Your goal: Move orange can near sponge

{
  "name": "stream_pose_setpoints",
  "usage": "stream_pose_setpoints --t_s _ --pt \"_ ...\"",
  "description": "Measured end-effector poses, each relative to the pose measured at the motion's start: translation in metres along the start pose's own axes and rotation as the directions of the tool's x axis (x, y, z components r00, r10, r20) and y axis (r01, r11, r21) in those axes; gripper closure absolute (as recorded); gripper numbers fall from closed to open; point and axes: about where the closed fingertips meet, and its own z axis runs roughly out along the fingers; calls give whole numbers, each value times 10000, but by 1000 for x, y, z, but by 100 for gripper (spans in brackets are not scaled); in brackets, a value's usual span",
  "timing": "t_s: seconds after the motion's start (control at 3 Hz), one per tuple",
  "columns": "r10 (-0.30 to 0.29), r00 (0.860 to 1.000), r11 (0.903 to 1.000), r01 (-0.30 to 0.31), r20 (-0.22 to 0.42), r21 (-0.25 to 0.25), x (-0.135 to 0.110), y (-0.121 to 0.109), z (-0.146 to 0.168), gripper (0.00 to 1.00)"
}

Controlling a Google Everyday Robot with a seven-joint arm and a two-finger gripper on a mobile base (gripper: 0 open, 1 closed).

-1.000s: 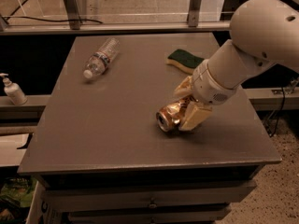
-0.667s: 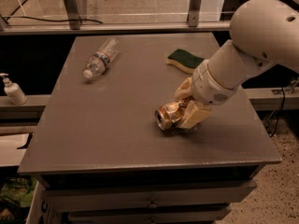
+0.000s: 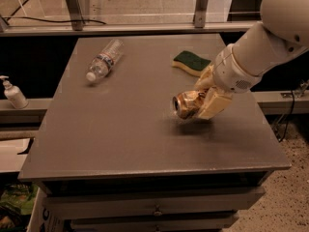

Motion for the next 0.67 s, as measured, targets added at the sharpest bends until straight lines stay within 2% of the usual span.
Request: stream_pose_setpoints --t_s 0.33,0.67 --pt "-1 10000 10000 1 0 0 0 0 0 100" --pt "348 9986 9982 -327 -399 507 22 -21 -2 100"
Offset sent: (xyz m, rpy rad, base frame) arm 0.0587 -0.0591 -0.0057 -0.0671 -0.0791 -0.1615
